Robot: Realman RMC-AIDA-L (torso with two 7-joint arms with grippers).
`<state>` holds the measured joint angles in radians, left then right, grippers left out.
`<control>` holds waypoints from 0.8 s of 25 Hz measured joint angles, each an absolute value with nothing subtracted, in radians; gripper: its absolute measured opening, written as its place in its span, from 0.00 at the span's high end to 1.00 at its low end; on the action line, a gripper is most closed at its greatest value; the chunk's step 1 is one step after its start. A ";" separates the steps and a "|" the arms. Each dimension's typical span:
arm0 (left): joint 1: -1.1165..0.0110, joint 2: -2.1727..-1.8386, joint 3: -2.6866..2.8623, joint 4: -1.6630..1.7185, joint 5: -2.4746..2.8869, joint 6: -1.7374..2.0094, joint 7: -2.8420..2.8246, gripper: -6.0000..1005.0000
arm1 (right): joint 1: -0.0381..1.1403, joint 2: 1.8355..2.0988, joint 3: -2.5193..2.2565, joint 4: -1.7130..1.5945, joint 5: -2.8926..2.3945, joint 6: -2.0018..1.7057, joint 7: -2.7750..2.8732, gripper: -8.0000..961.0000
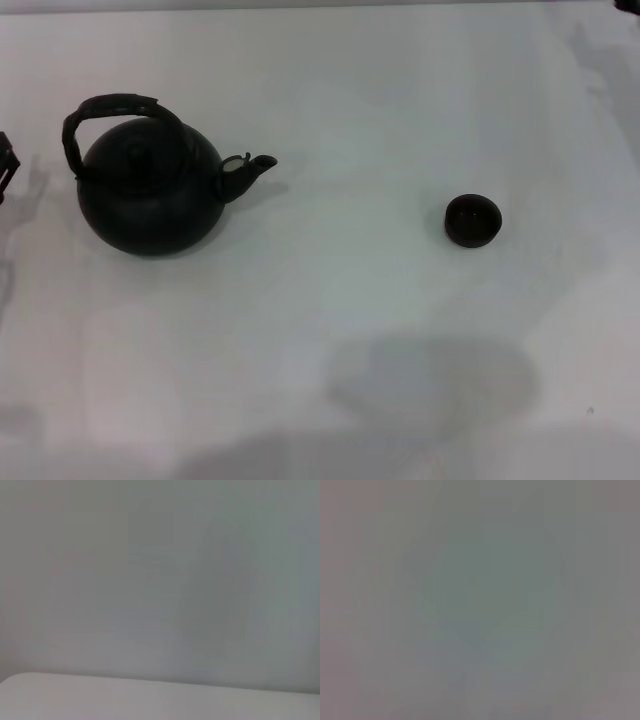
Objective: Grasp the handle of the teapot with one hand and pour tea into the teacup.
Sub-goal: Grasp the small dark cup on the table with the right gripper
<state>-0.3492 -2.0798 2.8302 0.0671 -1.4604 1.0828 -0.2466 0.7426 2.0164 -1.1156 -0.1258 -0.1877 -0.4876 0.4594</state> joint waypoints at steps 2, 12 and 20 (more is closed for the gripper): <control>-0.349 -2.079 2.830 0.065 -1.460 1.083 -0.247 0.12 | 0.747 2.009 -1.226 -0.180 -0.188 -0.453 0.563 0.12; -0.355 -2.075 2.821 0.061 -1.466 1.085 -0.247 0.12 | 0.762 1.886 -1.849 -0.332 -0.225 -0.590 1.195 0.13; -0.362 -2.074 2.818 0.053 -1.471 1.087 -0.247 0.12 | 0.869 1.732 -1.921 -0.315 -0.719 -0.903 1.696 0.13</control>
<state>-0.3622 -2.0739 2.8176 0.0531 -1.4709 1.0870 -0.2470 0.8687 1.7317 -1.9210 -0.3152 -0.7188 -0.9030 1.6964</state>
